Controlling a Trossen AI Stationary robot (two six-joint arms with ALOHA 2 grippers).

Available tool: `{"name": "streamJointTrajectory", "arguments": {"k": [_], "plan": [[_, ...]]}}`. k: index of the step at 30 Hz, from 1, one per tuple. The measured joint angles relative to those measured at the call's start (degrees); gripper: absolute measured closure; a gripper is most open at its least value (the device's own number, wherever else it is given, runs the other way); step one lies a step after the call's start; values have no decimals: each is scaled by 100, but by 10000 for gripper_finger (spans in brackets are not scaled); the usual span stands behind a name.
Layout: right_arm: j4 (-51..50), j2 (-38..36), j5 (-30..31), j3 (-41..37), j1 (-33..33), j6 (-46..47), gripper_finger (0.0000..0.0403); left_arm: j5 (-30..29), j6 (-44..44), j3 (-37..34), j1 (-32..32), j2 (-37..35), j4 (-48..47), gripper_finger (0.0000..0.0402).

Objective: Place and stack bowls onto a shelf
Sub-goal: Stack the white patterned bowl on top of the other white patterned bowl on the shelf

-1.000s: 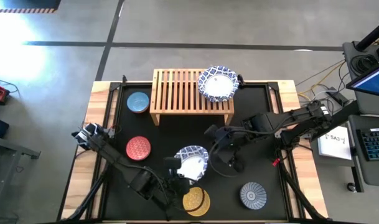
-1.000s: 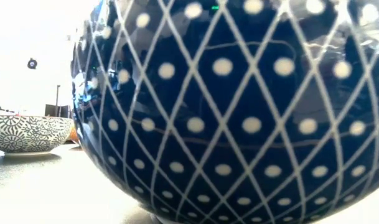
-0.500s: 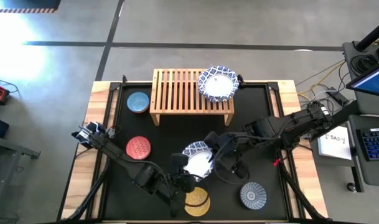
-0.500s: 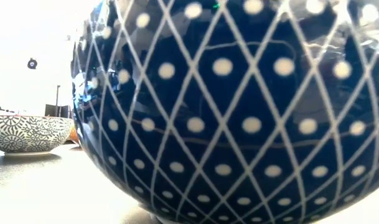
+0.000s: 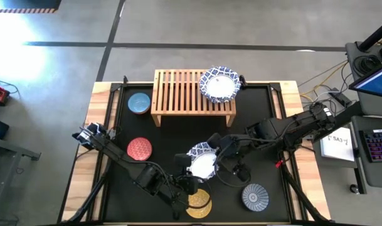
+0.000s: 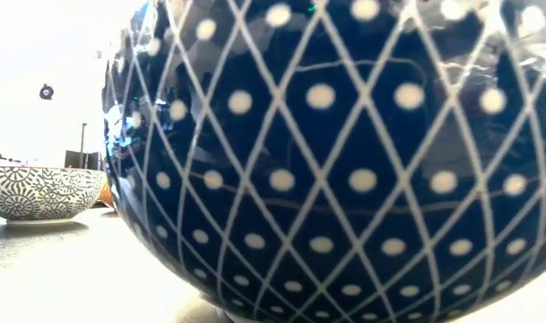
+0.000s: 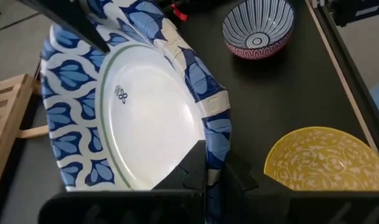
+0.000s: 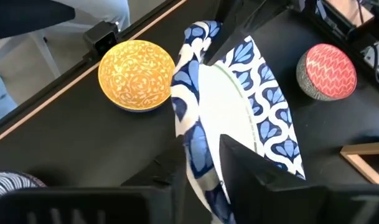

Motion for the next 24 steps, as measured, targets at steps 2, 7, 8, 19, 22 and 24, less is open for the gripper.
{"name": "streamJointTrajectory", "arguments": {"k": [2, 7, 8, 19, 22, 24], "plan": [[-20, 0, -9, 0, 0, 47, 353, -8, -3, 0, 0, 0, 23, 401], [-145, 0, -50, 0, 4, 97, 391, -332, -264, -2, 13, 0, 98, 382], [-175, 0, -49, 0, 3, 160, 392, -346, -306, -2, 25, -1, 114, 374], [-333, 0, 24, -4, 0, 579, 394, -329, -276, -2, 74, -2, 249, 241], [-549, 0, 65, -7, -2, 769, 394, -323, -154, -2, 76, -2, 265, 211], [-720, 0, 120, -7, -2, 958, 394, -406, -24, -2, 76, -2, 347, 196]]}}
